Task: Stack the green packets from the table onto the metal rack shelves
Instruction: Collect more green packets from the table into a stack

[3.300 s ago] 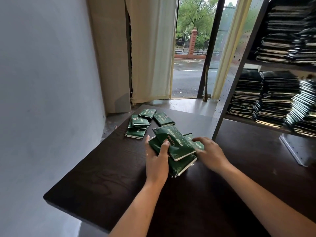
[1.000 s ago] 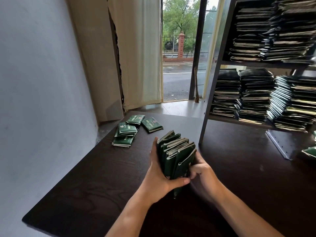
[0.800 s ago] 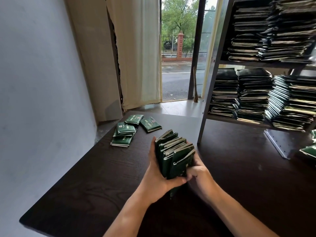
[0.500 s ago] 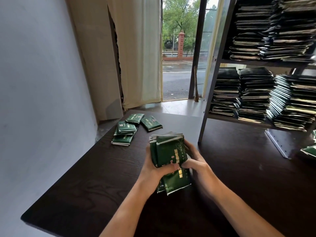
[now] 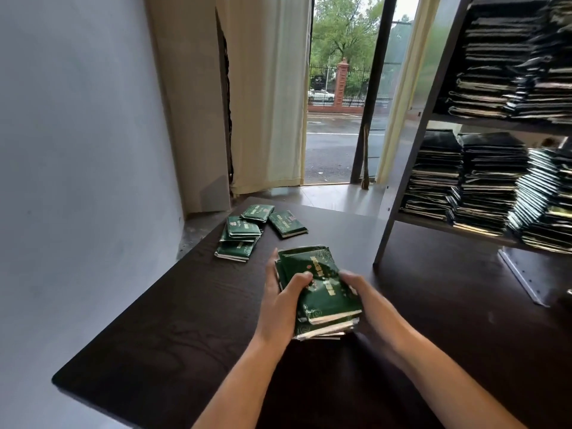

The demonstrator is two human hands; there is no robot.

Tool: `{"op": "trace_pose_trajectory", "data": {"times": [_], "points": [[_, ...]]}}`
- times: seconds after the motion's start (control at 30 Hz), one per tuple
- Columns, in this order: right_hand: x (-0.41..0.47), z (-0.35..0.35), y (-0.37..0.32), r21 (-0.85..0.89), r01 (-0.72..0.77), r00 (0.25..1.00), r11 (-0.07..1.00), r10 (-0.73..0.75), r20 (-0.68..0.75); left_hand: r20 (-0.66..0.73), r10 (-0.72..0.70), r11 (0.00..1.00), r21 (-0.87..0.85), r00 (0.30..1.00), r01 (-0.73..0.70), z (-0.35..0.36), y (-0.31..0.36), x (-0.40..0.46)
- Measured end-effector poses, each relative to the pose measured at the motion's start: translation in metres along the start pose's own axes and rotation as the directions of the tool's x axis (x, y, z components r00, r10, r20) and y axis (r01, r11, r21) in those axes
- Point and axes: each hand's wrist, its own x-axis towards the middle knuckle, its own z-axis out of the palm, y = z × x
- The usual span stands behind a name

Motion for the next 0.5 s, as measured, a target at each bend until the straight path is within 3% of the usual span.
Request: {"op": "trace_pose_trajectory", "data": {"times": [0.1,0.27,0.4,0.5], "points": [[0.014,-0.004,-0.008,-0.081,-0.078,0.991,0.994,0.069,-0.115,-0.112,-0.020,0.999,0.048,0.994,0.026,-0.003,-0.002,0.006],[0.062,-0.003,-0.032,-0.474,0.003,0.980,0.881,-0.098,-0.176,-0.250,-0.008,0.990,0.134,0.968,0.043,-0.004,-0.008,0.008],[0.115,0.006,-0.037,-0.737,0.050,0.957,0.674,-0.244,-0.159,-0.375,0.076,0.990,0.136,0.924,-0.026,-0.004,-0.005,0.005],[0.155,0.014,-0.031,-0.871,0.051,0.949,0.490,-0.296,-0.111,-0.468,0.061,0.997,0.073,0.882,-0.031,-0.006,-0.002,0.006]]}}
